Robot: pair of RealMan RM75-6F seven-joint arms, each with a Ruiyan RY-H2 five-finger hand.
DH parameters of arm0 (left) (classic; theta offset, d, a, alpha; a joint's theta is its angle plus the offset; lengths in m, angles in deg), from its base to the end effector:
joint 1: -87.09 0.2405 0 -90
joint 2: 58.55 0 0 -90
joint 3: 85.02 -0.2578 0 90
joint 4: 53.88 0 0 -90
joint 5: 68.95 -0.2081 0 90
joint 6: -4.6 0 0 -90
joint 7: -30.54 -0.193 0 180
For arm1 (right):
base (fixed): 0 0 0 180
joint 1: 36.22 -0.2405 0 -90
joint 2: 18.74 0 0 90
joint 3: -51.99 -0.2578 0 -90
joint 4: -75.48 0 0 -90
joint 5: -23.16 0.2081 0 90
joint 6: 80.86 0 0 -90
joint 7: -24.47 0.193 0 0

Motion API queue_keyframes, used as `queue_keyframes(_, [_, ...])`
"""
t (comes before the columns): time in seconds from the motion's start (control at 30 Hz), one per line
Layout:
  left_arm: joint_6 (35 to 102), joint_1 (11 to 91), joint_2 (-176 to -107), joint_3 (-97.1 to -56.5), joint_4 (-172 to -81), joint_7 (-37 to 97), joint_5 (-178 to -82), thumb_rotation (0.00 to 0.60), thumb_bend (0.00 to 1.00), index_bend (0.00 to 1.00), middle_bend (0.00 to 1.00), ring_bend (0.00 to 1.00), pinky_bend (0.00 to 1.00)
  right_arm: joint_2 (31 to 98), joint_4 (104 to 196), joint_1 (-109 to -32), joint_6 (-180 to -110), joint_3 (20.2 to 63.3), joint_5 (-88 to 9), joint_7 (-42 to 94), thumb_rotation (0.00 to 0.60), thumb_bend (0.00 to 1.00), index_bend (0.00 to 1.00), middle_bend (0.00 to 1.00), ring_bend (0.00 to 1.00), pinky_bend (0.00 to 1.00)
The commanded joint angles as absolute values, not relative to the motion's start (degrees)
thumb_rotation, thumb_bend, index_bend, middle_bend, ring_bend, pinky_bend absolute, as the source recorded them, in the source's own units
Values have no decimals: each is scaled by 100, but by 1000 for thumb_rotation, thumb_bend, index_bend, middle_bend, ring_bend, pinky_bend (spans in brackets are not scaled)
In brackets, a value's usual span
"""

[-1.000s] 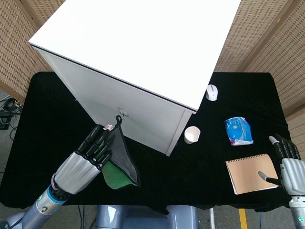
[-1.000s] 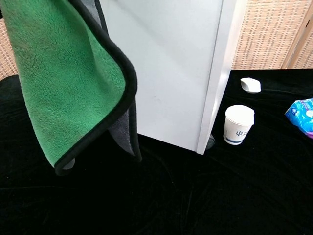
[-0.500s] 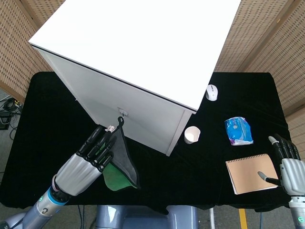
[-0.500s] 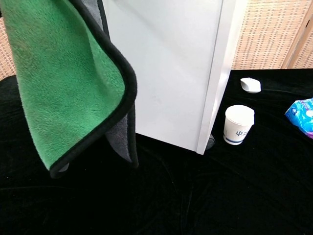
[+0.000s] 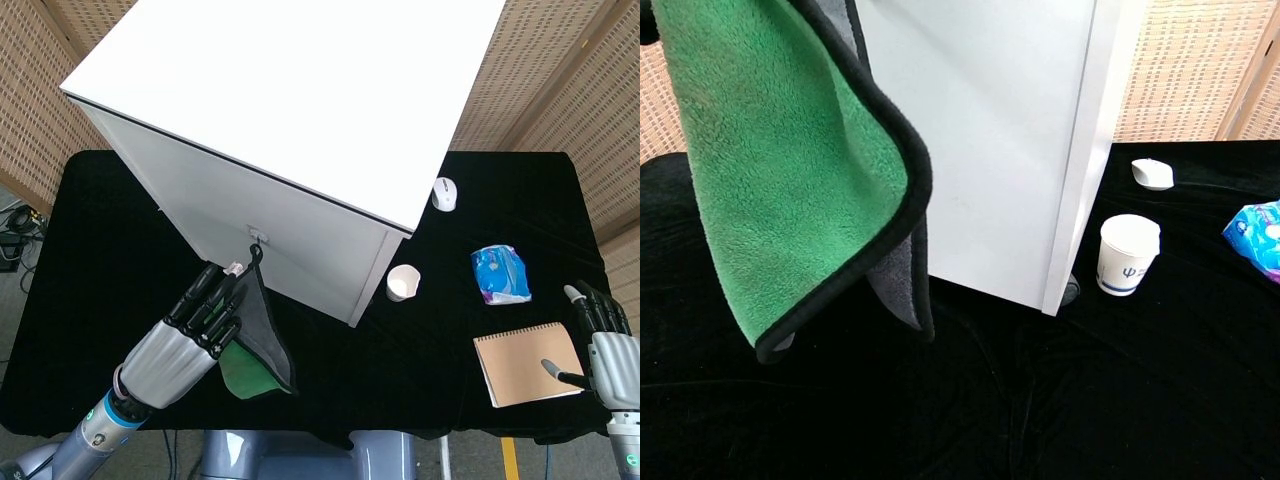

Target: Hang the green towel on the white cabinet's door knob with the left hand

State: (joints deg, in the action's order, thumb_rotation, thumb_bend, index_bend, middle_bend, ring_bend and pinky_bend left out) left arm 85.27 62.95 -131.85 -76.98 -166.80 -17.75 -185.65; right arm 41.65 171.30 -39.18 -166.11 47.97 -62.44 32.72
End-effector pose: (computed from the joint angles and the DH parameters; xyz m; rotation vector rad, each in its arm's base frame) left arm -0.0377 0.2302 0.1104 -1.7234 0.1524 -1.3054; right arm -0.3100 -0.2233 0.1810 1.2994 -1.0115 1.0047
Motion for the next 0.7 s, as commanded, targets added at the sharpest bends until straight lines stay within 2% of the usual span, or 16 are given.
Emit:
queue_keyframes(0.03, [8527,6312,-13187,-7693,-16654,-1759,-18567,600,709,793,247,117,78,4166,17126,-3921,-16602,4795,-6236,3269,600,66,0,0,0,0])
queue_keyframes(0.27, [8481,6367,-13216,-7762,-16533,-1687,-18584,600,708,791,247,117,77,4167,17129,-3924,-16596,4796,-6237,3266,600,66,0,0,0,0])
queue_keyframes(0.33, [8392,6396,-13216,-7828,-16455,-1700,-18537,600,675,760,236,116,73,4167,17128,-3922,-16599,4795,-6235,3269,600,66,0,0,0,0])
queue_keyframes(0.4, [8279,6433,-13176,-7874,-16433,-1765,-18434,600,496,587,166,80,39,4167,17128,-3921,-16602,4793,-6233,3269,600,66,0,0,0,0])
queue_keyframes(0.47, [8080,6480,-13092,-7910,-16500,-1910,-18214,600,183,205,37,13,1,4169,17128,-3922,-16603,4794,-6236,3262,600,66,0,0,0,0])
queue_keyframes(0.5, [8021,6483,-13070,-7905,-16557,-1936,-18144,600,93,75,5,0,0,4170,17128,-3923,-16598,4796,-6236,3256,600,66,0,0,0,0])
queue_keyframes(0.57, [8015,6484,-13066,-7894,-16579,-1919,-18121,600,45,11,0,0,0,4174,17128,-3925,-16593,4797,-6235,3246,600,67,0,0,0,0])
queue_keyframes(0.7, [8072,6497,-13084,-7891,-16549,-1876,-18165,600,27,0,0,0,0,4179,17128,-3926,-16593,4794,-6228,3239,600,66,0,0,0,0])
